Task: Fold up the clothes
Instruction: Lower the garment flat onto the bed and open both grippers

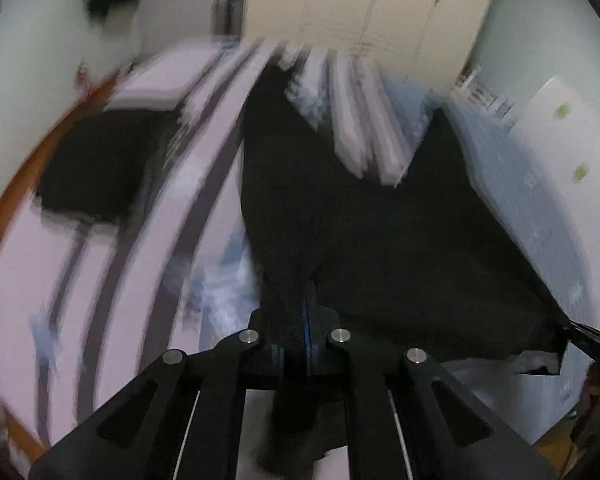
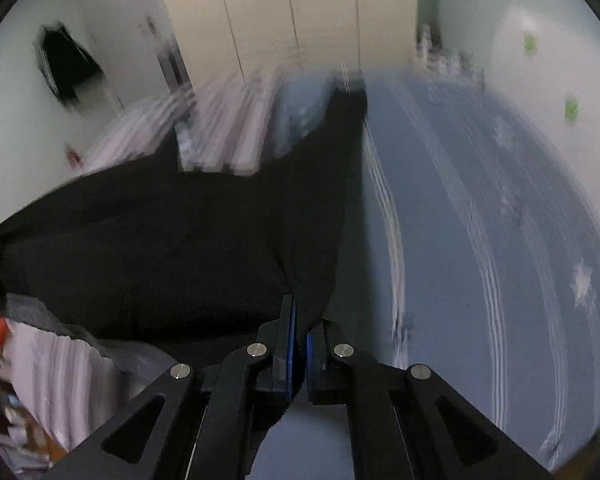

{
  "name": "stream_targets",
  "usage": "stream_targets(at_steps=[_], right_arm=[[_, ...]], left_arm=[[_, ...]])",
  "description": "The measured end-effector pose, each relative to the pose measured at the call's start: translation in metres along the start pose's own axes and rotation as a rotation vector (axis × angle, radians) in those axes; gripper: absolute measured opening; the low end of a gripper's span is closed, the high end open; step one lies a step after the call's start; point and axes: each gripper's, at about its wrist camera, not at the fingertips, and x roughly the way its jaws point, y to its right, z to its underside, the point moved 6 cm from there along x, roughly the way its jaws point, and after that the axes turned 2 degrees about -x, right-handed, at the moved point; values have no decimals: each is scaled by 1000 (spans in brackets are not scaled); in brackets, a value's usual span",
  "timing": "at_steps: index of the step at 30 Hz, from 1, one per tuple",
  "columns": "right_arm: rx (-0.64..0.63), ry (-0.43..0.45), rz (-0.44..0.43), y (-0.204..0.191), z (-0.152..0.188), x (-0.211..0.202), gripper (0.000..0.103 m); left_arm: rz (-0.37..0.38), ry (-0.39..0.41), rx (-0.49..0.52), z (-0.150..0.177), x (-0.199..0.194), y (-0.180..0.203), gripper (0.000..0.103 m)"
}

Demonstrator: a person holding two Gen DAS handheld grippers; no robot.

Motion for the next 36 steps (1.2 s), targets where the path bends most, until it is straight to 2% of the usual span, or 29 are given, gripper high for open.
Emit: stream_targets(at_steps=[1,4,6,10,16,17,19,23,25,26,28,29,30,32,36], right_arm=[[19,-56,20,3,37,26,2],[44,-135,41,8,121,71,2],[34,-131,36,8,143,80,2],[27,-90,24,21,155,77,2],[11,-32,17,24,152,53,2],[17,-24,15,25,153,47,1],[34,-20,38,33,157,35,0],[127,-80,54,64,179,42,0],[110,-98,56,61,191,48,0],[89,-94,55,56,192,50,0],[62,-82,26,44,187,53,2],[57,-68,10,38,182,55,8],[59,-62,-2,33,178,56,12],[79,-43,-21,27,165,61,25],[88,23,-20,19,132,67,31]], left_arm=[[-15,-24,-3,23,16,-7,4],[-47,-45,9,66,43,-21,4],[-42,-36,5,71,47,-25,4],[-33,-11,60,77,41,-25,4],[-11,31,38,72,12,-35,4],[-14,35,29,73,7,-38,1],[-23,37,-2,77,0,-49,1],[-95,-70,32,107,29,-65,0],[-127,-99,41,114,36,-70,2],[-121,-93,17,111,36,-73,4],[-101,-58,-32,100,35,-77,26],[-95,-41,-56,92,35,-79,47],[-89,-25,-73,84,37,-80,60],[-78,5,-103,65,43,-81,62],[-55,56,-101,25,58,-75,62]])
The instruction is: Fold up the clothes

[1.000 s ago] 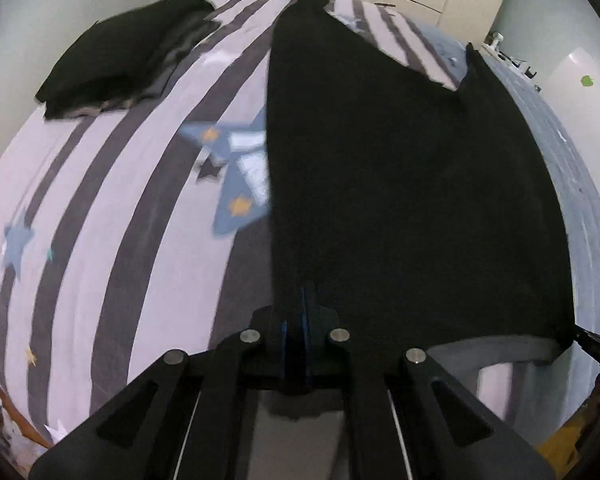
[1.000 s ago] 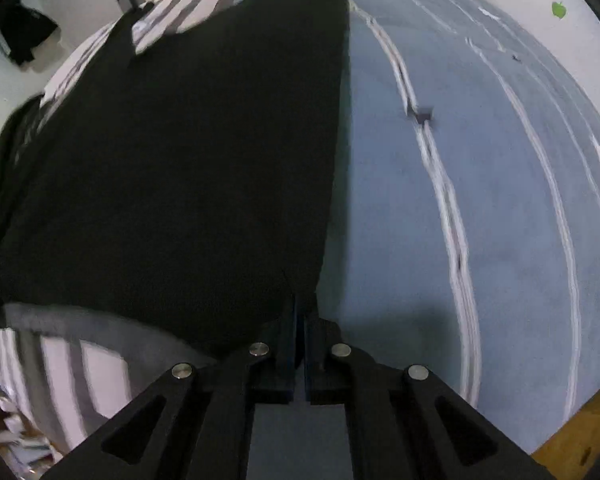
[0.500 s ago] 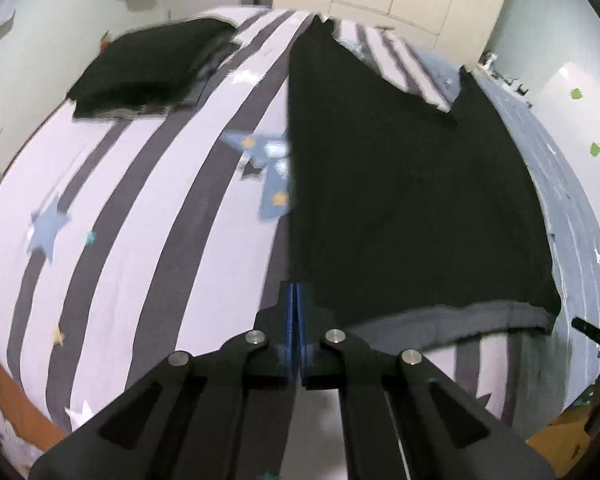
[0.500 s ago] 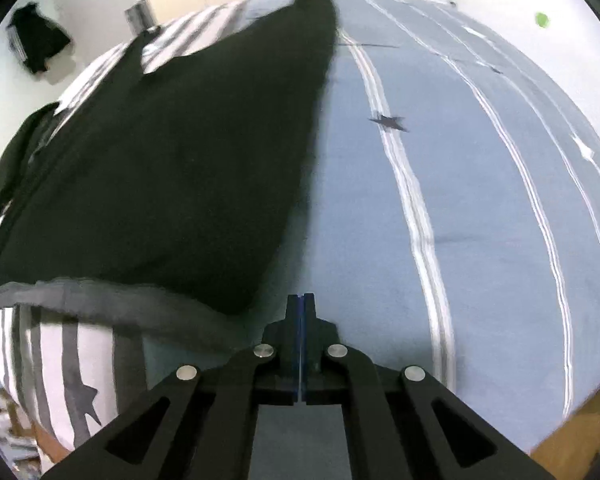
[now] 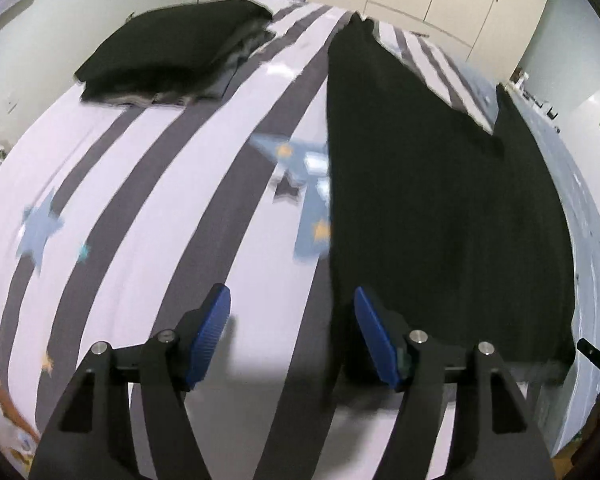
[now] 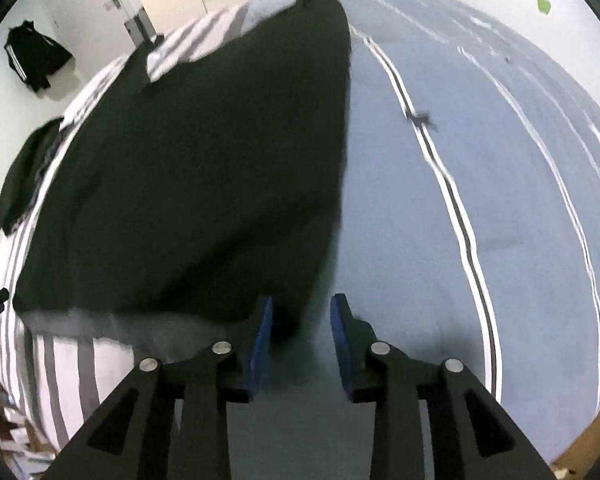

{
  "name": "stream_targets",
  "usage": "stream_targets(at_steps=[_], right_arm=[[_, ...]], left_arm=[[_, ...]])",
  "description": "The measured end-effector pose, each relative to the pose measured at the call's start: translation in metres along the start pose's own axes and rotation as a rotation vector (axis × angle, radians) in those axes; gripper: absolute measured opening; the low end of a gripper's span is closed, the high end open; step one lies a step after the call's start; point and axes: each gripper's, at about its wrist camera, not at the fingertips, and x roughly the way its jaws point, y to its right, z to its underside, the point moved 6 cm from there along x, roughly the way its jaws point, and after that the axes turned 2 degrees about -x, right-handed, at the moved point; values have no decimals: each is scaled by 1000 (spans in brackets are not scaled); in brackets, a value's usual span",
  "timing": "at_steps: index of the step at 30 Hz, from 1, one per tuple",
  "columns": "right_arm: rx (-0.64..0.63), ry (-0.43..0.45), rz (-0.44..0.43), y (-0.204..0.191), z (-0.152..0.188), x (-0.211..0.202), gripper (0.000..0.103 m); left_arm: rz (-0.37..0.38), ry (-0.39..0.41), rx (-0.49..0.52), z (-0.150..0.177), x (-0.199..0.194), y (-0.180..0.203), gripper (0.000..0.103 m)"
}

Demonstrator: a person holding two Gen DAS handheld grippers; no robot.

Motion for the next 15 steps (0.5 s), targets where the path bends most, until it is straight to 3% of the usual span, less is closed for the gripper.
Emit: stream_targets(at_steps=[6,10,12,15], right_arm=[[-60,75,-37,-21,-65,26,35],[-41,17,-49,-28,-73,62,39],[-55,-31,-28,-22,-65,84,39],[-105,-6,-19,-22,-58,82,41]], left_arm=[[13,27,75,-43,45,32,62],[-78,-100,142,-23,99,36,64],[-102,-59,117,-19,97,34,68],[-116,-81,96,-18,95,32,69]])
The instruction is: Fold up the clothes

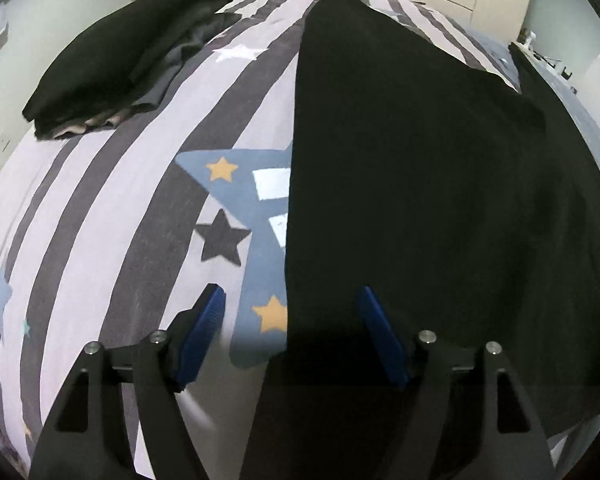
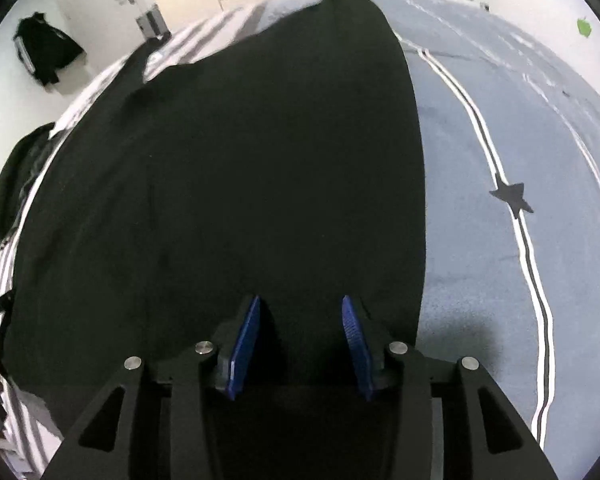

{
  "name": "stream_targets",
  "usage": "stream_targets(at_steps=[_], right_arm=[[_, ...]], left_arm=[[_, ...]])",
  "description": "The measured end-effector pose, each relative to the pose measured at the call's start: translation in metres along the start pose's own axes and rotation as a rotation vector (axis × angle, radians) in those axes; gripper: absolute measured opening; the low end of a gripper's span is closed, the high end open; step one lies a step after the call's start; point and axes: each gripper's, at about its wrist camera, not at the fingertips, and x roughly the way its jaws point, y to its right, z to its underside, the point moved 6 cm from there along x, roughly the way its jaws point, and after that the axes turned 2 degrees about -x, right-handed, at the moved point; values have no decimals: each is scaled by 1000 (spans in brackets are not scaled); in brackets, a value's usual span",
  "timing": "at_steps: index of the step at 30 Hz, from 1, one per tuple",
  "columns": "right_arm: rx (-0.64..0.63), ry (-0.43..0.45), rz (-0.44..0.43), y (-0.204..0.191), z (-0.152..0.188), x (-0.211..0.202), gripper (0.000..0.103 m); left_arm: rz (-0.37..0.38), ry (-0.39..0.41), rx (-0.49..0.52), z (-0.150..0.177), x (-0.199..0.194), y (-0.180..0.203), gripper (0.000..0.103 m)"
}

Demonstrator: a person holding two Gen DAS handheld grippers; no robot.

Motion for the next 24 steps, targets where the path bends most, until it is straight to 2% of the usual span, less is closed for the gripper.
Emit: stream_targets(at_steps=[5,7,12,15,19,24], right_arm=[[-23,-82,-27,6,0,-3,43],[-27,-103,-27,10,-10,-7,43],[-22,-49,-16,27,-61,-13,44],[-2,-6,-3,34,-99,-1,44],[22,25,24,38,-127,22,44],[76,22,63,40,-126,51,44]], left_arm=[[-21,-55,-48,-15,-11,-7,69],[-20,-21,-81,-31,-21,-11,69],[10,59,-159,-89,-24,-18,69],[25,85,-162,-121,-6,-18,69],[60,97,-141,-151,19,-6,69],[68,43,-123,-162,59,1,69]])
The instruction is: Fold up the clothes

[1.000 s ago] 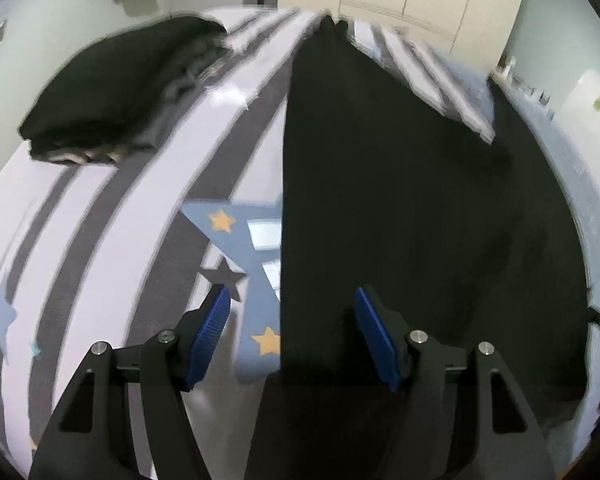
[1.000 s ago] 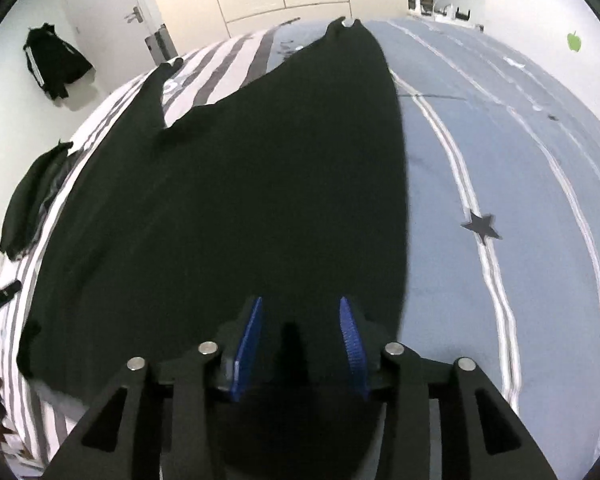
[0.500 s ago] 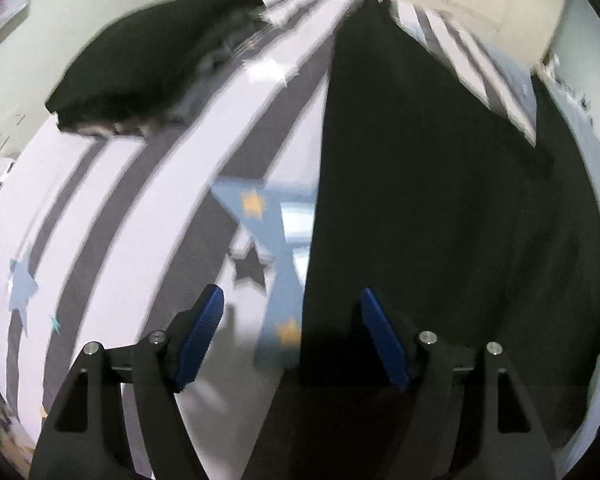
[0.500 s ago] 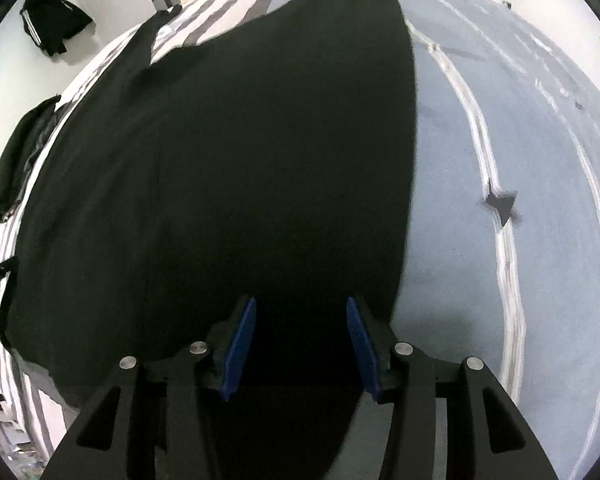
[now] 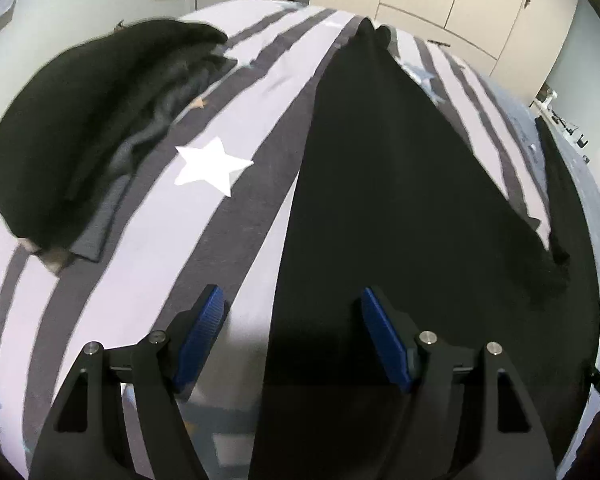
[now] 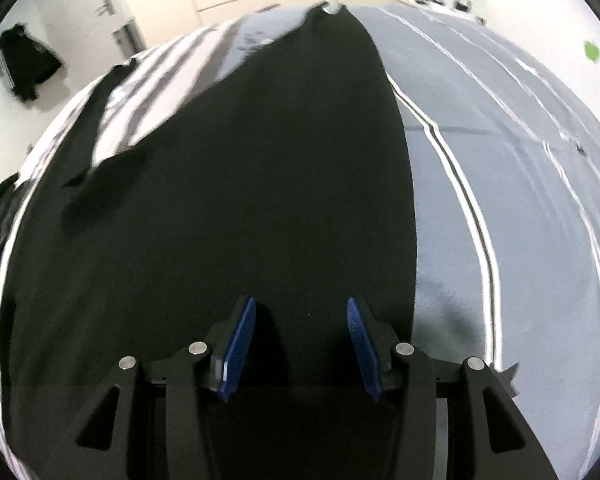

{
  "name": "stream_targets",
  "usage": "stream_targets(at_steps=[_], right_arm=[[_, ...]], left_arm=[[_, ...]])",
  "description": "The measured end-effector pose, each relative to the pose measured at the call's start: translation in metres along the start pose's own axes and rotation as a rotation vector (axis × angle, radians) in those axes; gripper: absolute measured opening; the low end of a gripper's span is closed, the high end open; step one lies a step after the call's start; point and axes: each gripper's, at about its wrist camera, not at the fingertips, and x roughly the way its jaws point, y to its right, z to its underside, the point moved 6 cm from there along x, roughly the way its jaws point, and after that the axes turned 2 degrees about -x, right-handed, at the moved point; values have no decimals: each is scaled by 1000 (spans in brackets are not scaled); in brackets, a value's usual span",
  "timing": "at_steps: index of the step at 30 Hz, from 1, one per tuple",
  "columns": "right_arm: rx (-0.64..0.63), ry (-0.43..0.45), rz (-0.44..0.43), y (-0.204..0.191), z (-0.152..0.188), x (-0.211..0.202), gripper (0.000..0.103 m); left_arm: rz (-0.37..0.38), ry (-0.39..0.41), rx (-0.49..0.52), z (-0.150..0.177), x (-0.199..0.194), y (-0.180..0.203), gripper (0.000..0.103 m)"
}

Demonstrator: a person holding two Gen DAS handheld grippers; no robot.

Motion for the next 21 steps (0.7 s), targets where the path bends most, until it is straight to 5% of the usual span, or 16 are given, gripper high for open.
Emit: stream_targets(at_steps=[3,17,21], right_arm=[[14,17,23,-1,2,6,46],[-13,64,75,4,-6,-6,47],[-5,78,87,6,-17,9,49]], left_arm=[[0,-44,15,6,17,-1,69],[96,12,44,-20,32,-7,76],[87,29,124,-23,34,7,55]])
